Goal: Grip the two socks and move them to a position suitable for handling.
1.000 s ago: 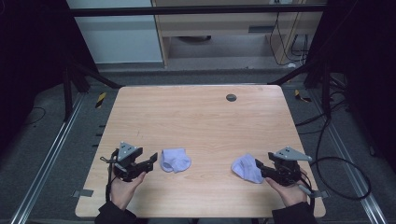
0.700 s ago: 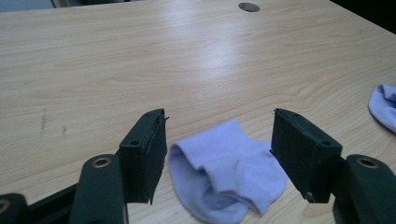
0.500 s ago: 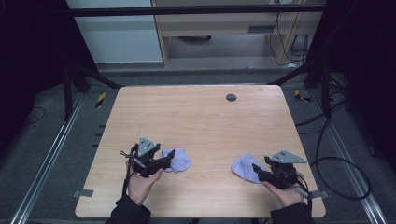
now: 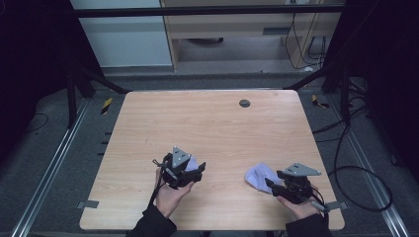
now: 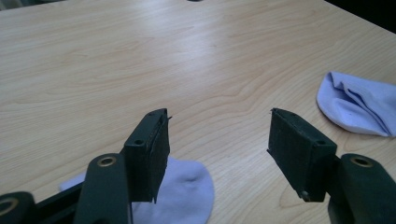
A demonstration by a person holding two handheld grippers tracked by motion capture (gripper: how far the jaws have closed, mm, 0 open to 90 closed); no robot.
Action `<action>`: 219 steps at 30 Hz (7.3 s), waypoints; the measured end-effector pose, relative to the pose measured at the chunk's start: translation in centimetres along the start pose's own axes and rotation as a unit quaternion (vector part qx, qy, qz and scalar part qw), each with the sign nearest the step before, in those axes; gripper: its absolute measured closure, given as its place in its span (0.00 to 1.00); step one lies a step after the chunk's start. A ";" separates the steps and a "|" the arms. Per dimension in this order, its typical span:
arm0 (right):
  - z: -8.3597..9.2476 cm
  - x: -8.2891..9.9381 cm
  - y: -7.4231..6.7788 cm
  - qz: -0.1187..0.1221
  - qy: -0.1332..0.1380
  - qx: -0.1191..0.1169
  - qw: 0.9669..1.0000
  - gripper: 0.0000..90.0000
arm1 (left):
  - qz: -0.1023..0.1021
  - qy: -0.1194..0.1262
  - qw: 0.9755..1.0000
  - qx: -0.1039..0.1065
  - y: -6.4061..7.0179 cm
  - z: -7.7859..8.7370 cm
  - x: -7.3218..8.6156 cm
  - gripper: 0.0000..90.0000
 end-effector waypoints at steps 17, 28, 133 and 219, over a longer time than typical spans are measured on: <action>-1.4 0.9 -1.1 0.009 -0.019 -0.025 0.999 0.64 | -0.021 -0.014 0.999 0.029 4.3 -3.1 -0.8 0.46; -3.1 1.5 -1.6 0.015 -0.049 -0.031 0.998 0.68 | -0.029 -0.029 0.998 0.052 7.0 -5.3 -0.9 0.51; 0.8 -0.9 3.7 -0.069 0.086 0.070 0.991 0.67 | -0.061 -0.042 0.995 0.066 5.2 -4.1 -1.1 0.61; -14.8 -8.7 -18.1 0.112 -0.053 -0.126 0.984 1.00 | 0.024 -0.068 0.996 -0.046 -9.5 0.5 7.7 0.56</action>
Point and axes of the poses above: each handheld gripper's, and its own axes: z roughly backward along the jaws, x roughly out of its underside, y roughly to its right, the point moved 7 cm from there along -z, roughly forward along the jaws, and after that the axes turned 8 degrees about -y, right-handed, at the moved point
